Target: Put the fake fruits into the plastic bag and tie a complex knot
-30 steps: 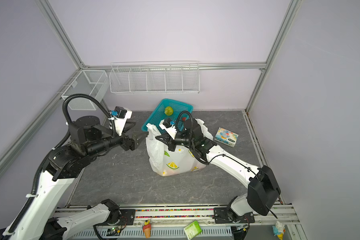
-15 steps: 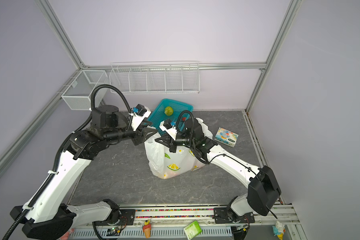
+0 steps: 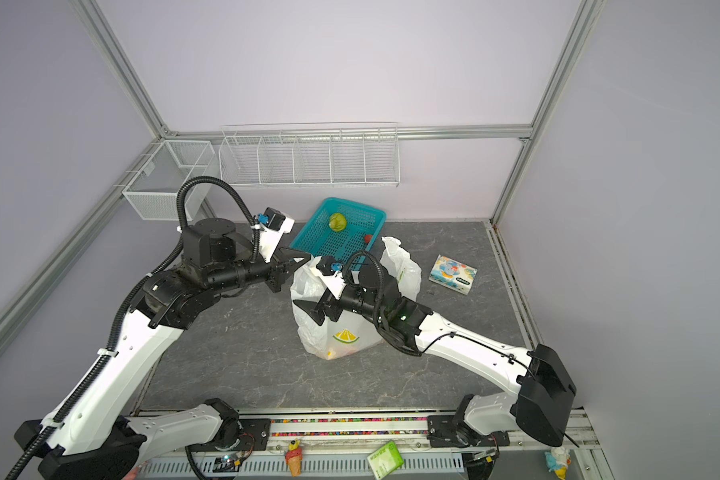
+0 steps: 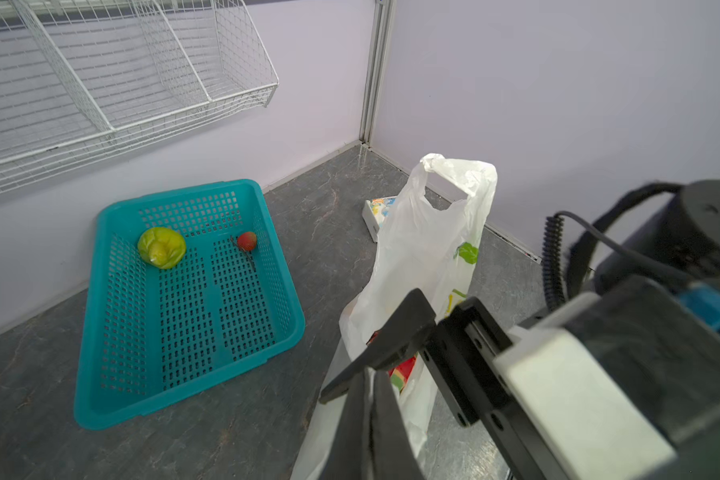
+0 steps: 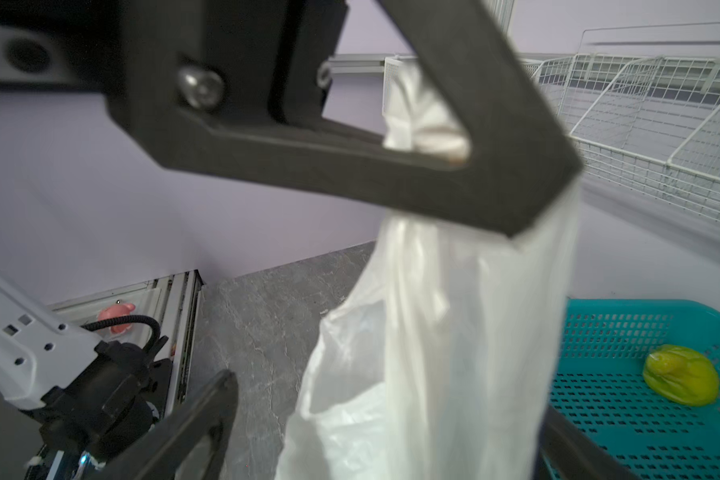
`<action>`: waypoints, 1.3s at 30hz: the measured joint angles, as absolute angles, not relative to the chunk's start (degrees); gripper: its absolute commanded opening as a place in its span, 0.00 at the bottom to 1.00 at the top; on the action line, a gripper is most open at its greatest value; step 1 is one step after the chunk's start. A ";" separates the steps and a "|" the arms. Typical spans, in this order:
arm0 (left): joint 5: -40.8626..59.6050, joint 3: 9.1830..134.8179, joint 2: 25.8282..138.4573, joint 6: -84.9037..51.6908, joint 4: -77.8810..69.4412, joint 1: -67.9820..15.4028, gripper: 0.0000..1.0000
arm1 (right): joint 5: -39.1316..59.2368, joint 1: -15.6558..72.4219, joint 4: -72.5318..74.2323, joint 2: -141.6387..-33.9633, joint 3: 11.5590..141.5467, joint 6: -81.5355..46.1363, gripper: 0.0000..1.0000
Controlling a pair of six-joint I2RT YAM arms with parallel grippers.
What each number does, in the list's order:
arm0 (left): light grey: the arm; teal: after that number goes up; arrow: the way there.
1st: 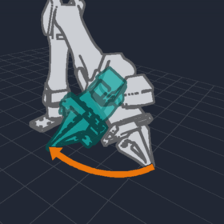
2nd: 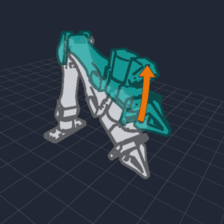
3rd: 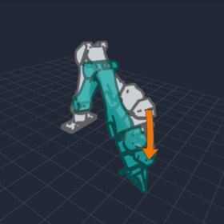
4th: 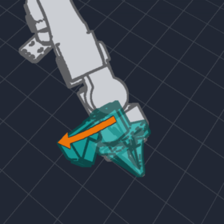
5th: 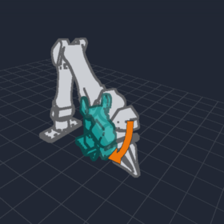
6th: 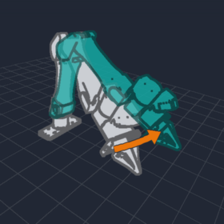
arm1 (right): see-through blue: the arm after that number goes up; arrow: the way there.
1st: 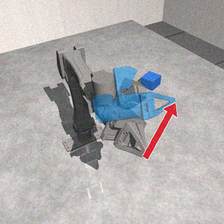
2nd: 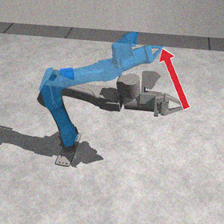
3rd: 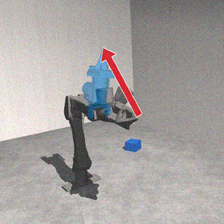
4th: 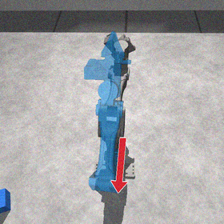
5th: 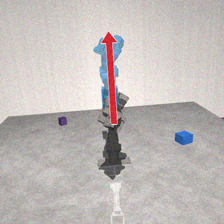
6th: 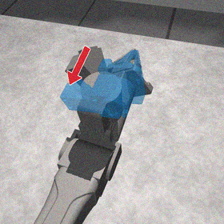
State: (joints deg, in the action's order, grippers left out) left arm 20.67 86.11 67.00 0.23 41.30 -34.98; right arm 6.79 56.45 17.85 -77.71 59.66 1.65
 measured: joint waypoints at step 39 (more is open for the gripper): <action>18.81 85.84 67.02 -21.96 37.91 -33.39 0.00 | -15.88 58.89 30.72 -85.52 55.64 4.32 1.00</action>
